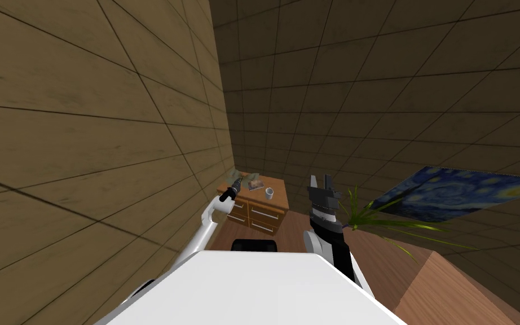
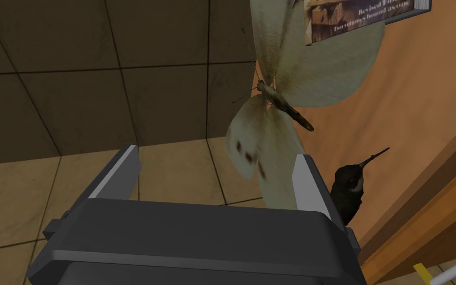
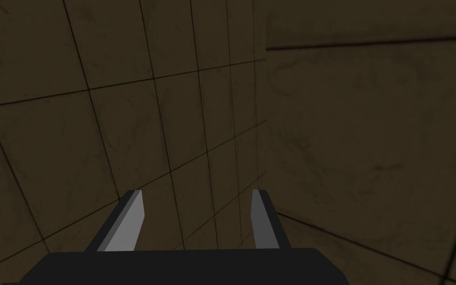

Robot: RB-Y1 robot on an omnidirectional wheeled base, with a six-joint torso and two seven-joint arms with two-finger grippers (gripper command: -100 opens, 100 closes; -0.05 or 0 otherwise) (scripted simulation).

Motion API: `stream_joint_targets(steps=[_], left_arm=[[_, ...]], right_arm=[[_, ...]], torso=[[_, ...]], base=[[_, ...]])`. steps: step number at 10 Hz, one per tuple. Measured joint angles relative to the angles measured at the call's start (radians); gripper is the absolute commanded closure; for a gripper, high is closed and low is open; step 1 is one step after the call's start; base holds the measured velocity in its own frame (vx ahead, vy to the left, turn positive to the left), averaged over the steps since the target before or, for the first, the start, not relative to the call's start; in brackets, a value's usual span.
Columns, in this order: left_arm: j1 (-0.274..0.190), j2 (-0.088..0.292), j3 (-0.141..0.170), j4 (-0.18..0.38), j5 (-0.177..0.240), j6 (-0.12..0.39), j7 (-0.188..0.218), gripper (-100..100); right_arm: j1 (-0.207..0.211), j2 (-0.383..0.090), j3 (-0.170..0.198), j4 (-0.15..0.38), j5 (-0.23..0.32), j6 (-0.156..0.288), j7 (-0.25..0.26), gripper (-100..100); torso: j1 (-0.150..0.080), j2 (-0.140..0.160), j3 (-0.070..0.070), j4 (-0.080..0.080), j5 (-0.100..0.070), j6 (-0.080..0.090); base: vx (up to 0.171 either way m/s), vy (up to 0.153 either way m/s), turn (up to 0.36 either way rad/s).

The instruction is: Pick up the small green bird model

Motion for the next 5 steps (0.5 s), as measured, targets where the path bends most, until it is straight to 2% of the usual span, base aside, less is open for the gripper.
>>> stream_joint_targets(steps=[5], left_arm=[[-0.056, -0.003, 0.011, 0.064, 0.001, 0.131, 0.003, -100]], right_arm=[[0.000, 0.000, 0.000, 0.000, 0.000, 0.000, 0.000, 0]], torso=[[0.000, 0.000, 0.000, 0.000, 0.000, 0.000]], base=[[0.017, 0.053, -0.040]])
